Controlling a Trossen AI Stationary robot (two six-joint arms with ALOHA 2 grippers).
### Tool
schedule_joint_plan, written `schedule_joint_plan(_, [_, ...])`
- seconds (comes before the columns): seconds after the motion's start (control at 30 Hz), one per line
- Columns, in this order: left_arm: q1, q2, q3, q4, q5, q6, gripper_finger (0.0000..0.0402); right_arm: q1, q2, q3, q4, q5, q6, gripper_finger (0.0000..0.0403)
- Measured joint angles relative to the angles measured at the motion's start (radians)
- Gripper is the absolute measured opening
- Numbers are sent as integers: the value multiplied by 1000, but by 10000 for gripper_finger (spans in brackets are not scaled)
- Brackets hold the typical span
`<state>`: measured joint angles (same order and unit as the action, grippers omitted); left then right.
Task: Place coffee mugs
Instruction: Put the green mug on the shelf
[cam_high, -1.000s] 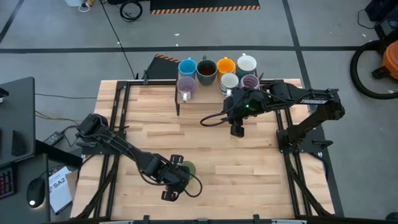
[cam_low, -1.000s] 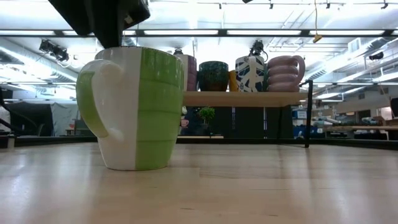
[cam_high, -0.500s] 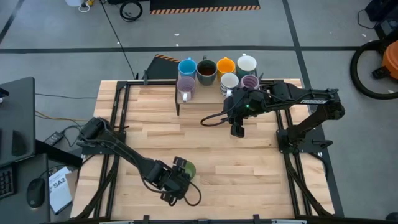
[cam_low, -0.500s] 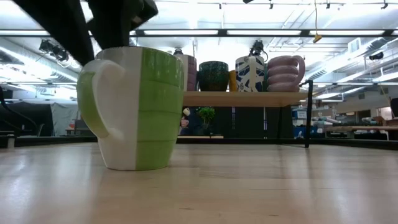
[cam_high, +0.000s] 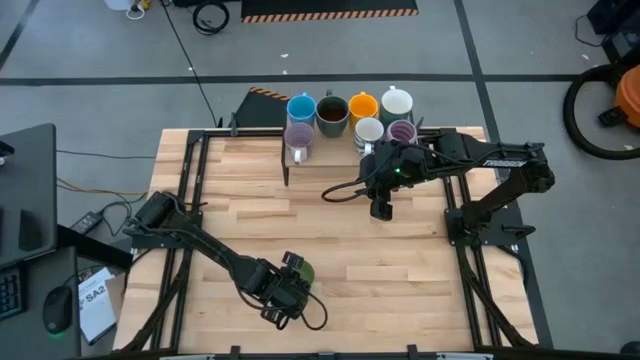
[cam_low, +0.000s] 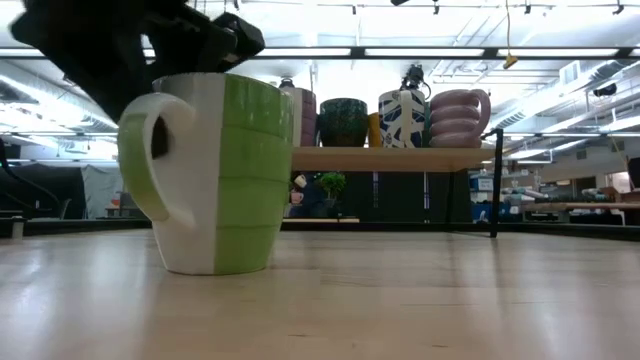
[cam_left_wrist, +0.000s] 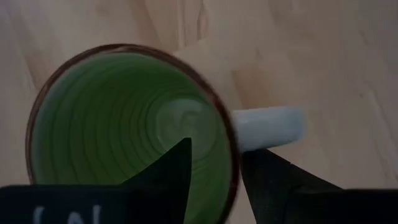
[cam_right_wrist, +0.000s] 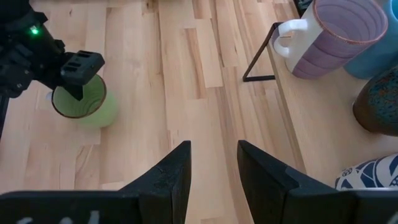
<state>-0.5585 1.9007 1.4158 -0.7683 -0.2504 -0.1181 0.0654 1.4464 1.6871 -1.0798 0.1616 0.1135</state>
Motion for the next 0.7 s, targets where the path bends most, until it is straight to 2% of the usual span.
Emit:
schedule_joint_plan(0.37, [51, 0, 0, -1, 44, -6, 92, 0, 0, 0, 1, -2, 15, 136])
schedule_joint_plan(0.6, [118, -4, 0, -4, 143, -6, 31, 0, 0, 0, -2, -2, 18, 136])
schedule_joint_plan(0.7, [157, -13, 0, 1, 163, -4, 27, 0, 0, 0, -14, 3, 30, 136])
